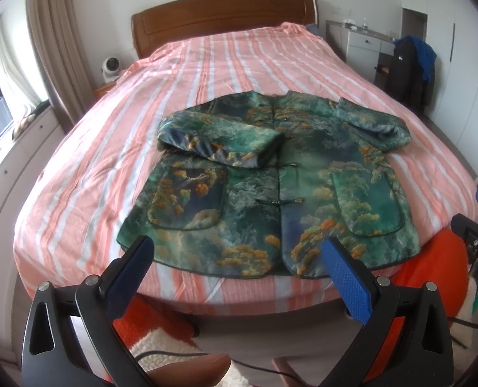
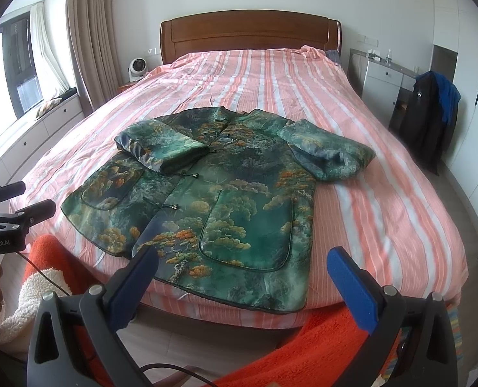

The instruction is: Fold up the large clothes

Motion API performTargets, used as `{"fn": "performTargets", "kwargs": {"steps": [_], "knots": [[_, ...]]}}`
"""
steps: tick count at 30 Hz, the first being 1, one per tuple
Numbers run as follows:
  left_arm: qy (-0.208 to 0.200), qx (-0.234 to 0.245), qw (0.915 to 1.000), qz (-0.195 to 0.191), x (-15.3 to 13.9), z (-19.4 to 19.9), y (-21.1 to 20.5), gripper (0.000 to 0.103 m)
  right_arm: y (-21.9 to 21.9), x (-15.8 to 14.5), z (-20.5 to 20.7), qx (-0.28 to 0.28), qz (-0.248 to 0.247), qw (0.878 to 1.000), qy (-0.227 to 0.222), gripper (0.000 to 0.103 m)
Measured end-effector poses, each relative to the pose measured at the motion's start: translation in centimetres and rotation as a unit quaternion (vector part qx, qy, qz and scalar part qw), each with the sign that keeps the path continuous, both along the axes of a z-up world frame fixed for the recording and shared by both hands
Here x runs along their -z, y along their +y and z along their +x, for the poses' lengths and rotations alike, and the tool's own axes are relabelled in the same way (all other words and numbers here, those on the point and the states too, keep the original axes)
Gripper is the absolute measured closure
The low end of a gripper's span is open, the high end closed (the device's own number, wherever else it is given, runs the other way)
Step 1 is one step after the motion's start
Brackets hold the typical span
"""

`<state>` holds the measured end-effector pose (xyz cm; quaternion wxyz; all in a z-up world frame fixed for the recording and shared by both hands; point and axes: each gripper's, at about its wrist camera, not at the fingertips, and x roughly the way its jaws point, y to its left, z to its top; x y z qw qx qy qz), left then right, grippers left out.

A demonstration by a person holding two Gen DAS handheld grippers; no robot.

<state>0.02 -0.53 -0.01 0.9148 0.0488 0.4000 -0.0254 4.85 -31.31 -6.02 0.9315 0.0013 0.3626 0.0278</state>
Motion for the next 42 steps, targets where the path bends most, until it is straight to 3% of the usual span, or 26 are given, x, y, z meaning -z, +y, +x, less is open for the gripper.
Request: {"fn": "performTargets", "kwargs": {"steps": [42], "knots": [[0.003, 0.005, 1.0, 0.002, 0.99, -0.1, -0.16, 0.0, 0.05, 0.33, 0.18, -0.002, 0.008, 1.0, 0.003, 0.0]]}}
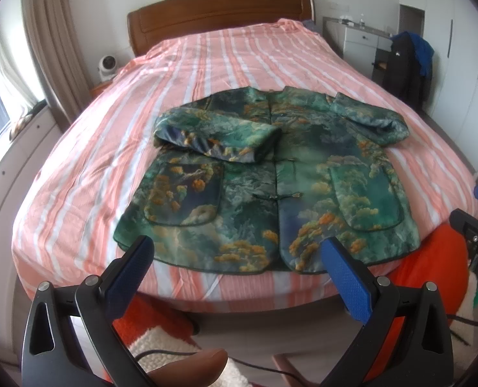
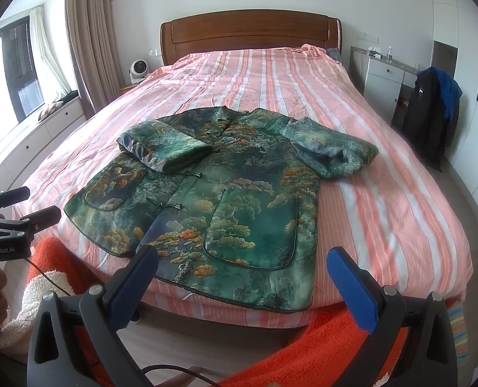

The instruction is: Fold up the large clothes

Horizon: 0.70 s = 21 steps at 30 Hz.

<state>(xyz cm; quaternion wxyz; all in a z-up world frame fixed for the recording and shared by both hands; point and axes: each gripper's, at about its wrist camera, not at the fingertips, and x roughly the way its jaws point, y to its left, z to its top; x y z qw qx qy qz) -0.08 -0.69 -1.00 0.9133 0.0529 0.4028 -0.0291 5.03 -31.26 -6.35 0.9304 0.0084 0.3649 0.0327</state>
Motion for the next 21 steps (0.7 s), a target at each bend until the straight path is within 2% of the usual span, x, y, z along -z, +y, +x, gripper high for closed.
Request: {"fn": "performTargets", "kwargs": {"steps": [4, 16, 21], "knots": [[-0.004, -0.002, 1.0, 0.0, 0.2, 0.1, 0.1, 0.0, 0.1, 0.1, 0.0, -0.001, 0.002, 1.0, 0.003, 0.0], [0.02, 0.011, 0.9997, -0.001, 0.7, 0.8, -1.0, 0.0, -0.3, 0.7, 0.1, -0.005, 0.019, 1.0, 0.007, 0.0], [0.013, 0.015, 0.9998, -0.004, 0.4, 0.7, -1.2, 0.0, -0.4, 0.9, 0.1, -0.009, 0.026, 1.0, 0.007, 0.0]]}}
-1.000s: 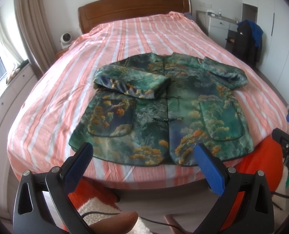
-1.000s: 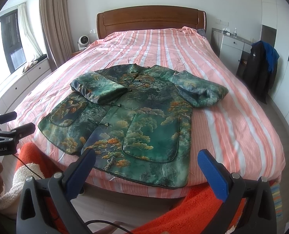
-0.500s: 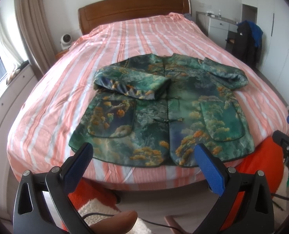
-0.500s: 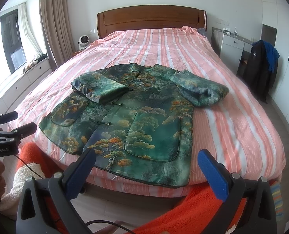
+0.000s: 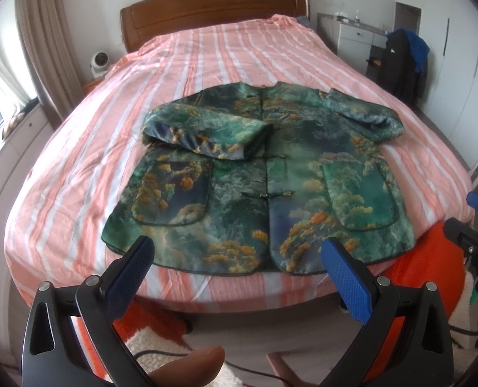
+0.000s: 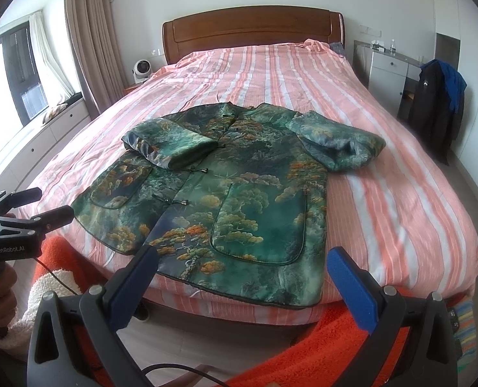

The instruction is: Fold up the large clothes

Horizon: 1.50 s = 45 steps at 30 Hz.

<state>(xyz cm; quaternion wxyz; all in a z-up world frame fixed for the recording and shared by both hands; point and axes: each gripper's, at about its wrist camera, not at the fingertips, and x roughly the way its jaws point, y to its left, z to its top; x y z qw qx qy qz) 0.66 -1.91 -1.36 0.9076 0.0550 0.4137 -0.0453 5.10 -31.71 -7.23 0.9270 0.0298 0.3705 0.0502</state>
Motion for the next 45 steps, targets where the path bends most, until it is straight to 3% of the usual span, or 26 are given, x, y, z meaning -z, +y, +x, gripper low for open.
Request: {"fn": "performTargets", "kwargs": {"steps": [45], "knots": [[0.015, 0.014, 0.9998, -0.001, 0.4, 0.04, -0.32, 0.0, 0.32, -0.04, 0.15, -0.007, 0.002, 1.0, 0.002, 0.0]]}}
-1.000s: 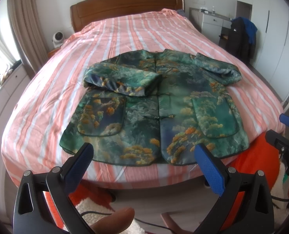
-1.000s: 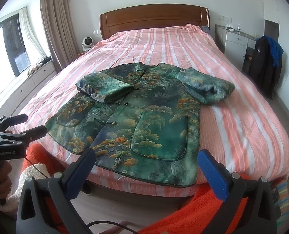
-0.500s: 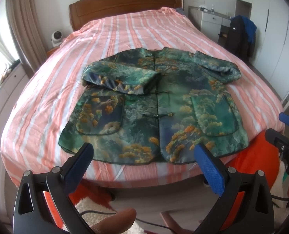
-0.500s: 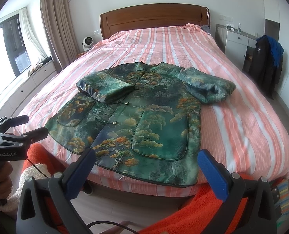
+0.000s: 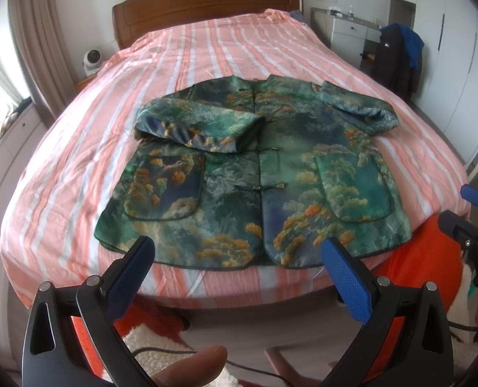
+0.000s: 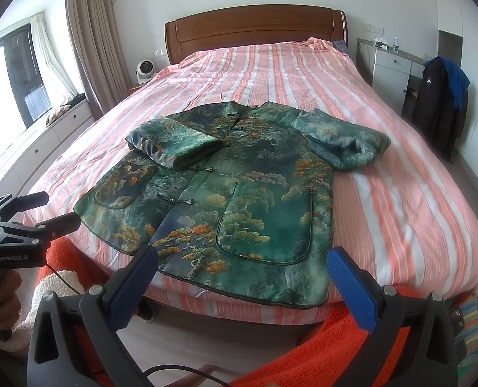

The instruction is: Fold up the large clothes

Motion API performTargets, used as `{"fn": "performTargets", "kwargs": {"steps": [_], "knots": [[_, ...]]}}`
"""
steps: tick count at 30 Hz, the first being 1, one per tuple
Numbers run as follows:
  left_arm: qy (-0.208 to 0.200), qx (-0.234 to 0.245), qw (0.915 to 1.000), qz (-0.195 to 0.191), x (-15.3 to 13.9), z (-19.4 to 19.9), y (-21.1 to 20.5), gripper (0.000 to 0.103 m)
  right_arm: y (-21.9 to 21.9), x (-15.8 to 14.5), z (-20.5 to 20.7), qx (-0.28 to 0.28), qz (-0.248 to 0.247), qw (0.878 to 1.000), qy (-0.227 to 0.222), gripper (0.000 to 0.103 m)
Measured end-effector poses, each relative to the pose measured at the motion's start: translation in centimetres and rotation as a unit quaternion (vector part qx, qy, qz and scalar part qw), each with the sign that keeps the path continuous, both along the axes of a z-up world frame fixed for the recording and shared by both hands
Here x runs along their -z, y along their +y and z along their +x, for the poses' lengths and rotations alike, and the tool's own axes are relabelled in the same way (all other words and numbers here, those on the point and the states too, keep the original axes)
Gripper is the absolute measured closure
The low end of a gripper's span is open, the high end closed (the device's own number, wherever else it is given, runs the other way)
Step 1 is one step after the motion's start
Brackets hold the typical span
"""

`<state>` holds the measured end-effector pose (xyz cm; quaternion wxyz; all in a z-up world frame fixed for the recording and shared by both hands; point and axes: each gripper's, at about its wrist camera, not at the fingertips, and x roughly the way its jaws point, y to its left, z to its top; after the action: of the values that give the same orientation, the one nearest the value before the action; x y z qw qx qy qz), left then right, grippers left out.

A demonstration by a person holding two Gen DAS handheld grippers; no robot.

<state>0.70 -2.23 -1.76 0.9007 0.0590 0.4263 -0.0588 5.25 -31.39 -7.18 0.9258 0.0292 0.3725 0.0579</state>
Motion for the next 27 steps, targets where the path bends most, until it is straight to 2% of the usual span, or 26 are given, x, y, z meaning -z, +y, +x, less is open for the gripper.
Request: {"fn": "performTargets", "kwargs": {"steps": [27], "knots": [[0.003, 0.001, 1.0, -0.001, 0.38, -0.11, 0.11, 0.0, -0.07, 0.18, 0.01, -0.001, -0.001, 1.0, 0.002, 0.0]]}}
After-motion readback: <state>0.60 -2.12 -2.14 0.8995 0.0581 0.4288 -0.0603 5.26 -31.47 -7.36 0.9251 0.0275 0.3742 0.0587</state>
